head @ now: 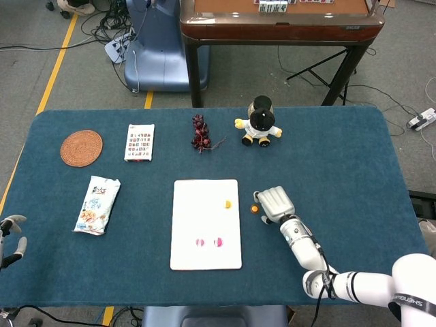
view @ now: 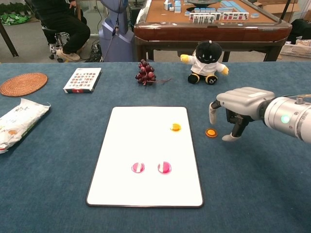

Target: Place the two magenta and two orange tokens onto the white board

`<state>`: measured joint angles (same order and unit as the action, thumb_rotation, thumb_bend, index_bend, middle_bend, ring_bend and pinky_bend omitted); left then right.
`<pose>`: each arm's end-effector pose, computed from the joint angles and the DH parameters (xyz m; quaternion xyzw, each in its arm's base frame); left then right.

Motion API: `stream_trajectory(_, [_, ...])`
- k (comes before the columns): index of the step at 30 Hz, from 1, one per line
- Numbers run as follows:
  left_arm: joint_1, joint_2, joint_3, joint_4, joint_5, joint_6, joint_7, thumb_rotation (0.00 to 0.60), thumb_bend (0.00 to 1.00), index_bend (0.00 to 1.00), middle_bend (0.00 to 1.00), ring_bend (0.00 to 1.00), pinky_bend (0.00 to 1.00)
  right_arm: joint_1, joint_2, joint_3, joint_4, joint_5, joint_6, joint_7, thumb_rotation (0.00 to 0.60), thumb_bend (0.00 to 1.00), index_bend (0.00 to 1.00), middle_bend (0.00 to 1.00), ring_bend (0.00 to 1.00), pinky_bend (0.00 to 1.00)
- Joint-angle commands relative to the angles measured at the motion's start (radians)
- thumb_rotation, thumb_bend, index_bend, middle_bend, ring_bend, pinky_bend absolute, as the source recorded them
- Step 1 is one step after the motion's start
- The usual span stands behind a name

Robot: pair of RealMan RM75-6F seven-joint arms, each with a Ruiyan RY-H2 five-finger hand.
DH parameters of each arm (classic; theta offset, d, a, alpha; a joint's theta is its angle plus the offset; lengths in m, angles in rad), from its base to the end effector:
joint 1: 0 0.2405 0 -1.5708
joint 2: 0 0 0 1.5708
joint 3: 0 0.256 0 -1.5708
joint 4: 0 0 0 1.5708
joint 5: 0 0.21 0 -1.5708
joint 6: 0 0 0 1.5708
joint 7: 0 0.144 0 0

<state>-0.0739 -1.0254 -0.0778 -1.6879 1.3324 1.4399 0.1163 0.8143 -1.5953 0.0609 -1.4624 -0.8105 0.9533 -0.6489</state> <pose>-0.3261 0.1808 0.1890 -0.5686 -0.3940 -0.3138 0.6504 -0.1737 -0.3328 -0.0456 0.7850 -0.3610 0.2278 0.4490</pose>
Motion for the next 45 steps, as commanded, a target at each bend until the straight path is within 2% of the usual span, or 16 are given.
stream_trajectory(1, [0.0,0.001,0.0,0.0,0.0,0.0,-0.001,0.6,0.44,0.4,0.48,0.43,0.53,0.002,-0.008,0.003,0.009,0.0,-0.007,0.002,0.6,0.2,0.38,1.0,1.0,1.0])
stream_trajectory(19, [0.003,0.006,-0.001,-0.003,0.0,0.004,-0.013,0.6,0.44,0.4,0.48,0.43,0.53,0.022,-0.067,0.02,0.082,0.018,-0.029,-0.031,0.6,0.21,0.41,1.0,1.0,1.0])
stream_trajectory(30, [0.006,0.01,-0.003,-0.003,-0.003,0.007,-0.019,0.6,0.44,0.4,0.48,0.43,0.53,0.019,-0.089,0.03,0.105,-0.002,-0.026,-0.015,0.6,0.33,0.49,1.0,1.0,1.0])
stream_trajectory(37, [0.004,0.009,-0.002,-0.003,-0.003,0.004,-0.017,0.6,0.44,0.4,0.48,0.43,0.53,0.018,-0.077,0.044,0.085,-0.023,-0.016,-0.003,0.6,0.33,0.51,1.0,1.0,1.0])
stream_trajectory(45, [0.005,0.008,-0.004,-0.003,-0.005,0.007,-0.017,0.6,0.44,0.4,0.48,0.43,0.53,0.056,-0.066,0.096,0.025,-0.032,0.015,-0.042,0.6,0.33,0.51,1.0,1.0,1.0])
